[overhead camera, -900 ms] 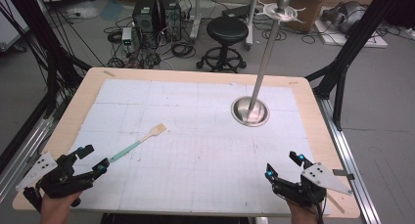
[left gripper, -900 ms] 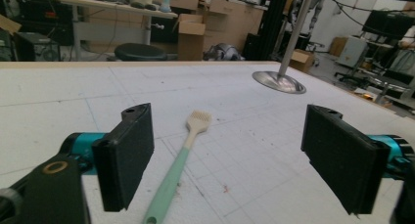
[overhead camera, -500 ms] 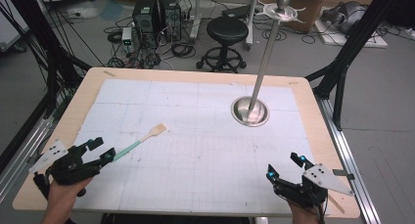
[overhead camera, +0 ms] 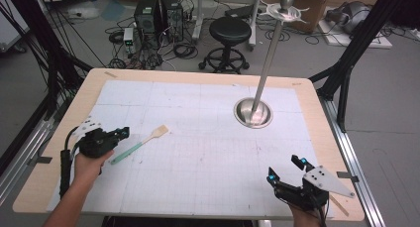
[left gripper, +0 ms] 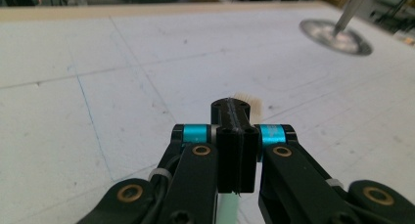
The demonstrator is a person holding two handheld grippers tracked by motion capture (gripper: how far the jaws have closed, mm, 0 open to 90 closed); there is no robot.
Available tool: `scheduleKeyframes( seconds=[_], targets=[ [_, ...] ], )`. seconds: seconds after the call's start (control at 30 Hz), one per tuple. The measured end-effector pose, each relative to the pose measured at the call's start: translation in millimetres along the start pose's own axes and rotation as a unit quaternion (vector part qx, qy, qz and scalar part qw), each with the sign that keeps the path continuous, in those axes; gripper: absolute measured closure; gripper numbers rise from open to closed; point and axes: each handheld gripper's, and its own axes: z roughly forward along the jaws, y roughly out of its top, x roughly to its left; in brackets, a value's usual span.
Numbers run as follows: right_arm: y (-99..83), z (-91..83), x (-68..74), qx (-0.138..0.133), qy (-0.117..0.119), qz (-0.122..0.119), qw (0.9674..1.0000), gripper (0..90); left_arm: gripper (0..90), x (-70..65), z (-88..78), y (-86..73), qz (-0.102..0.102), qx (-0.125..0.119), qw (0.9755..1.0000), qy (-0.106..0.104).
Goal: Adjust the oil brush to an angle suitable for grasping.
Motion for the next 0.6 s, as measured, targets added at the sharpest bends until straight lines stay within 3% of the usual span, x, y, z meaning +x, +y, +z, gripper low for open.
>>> scheduleKeyframes(
  seconds=[0.07, 0.1, 0.13, 0.17, 0.37, 0.47, 0.5, 0.6],
  targets=[
    [-0.1, 0.6, 1.2, 0.002, 0.001, -0.001, 1.0, 15.7, 89.6, -0.2, 7.0, 0.2, 0.0, 0.01, 0.9999, 0.003],
    [-0.1, 0.7, 1.1, 0.002, 0.003, -0.004, 1.0, 15.7, 89.7, 0.0, 14.0, -0.3, 0.001, 0.027, 0.9996, 0.005],
    [-0.1, 0.7, 1.2, 0.002, 0.003, -0.004, 1.0, 15.7, 89.6, -1.3, 27.4, -2.3, 0.009, 0.061, 0.9981, 0.008],
    [-0.1, 0.3, 1.3, 0.003, 0.002, -0.003, 1.0, 15.7, 89.6, -2.9, 32.6, -3.0, 0.012, 0.069, 0.9975, 0.008],
    [-1.6, 0.1, -1.1, 0.004, 0.003, 0.003, 1.0, 15.7, 89.6, -9.2, 52.2, -3.7, 0.034, 0.103, 0.9938, 0.021],
    [-1.8, 0.1, -1.6, 0.004, 0.004, 0.005, 1.0, 15.7, 89.6, -9.7, 55.3, -4.0, 0.039, 0.115, 0.9924, 0.018],
    [-1.7, 0.2, -1.6, 0.004, 0.004, 0.005, 1.0, 15.7, 89.6, -12.9, 59.0, -2.5, 0.055, 0.132, 0.9896, 0.013],
    [-1.8, 0.8, -2.1, 0.003, 0.004, 0.005, 1.0, 15.7, 89.6, -17.1, 62.4, -0.7, 0.055, 0.138, 0.9888, 0.01]
  ],
)
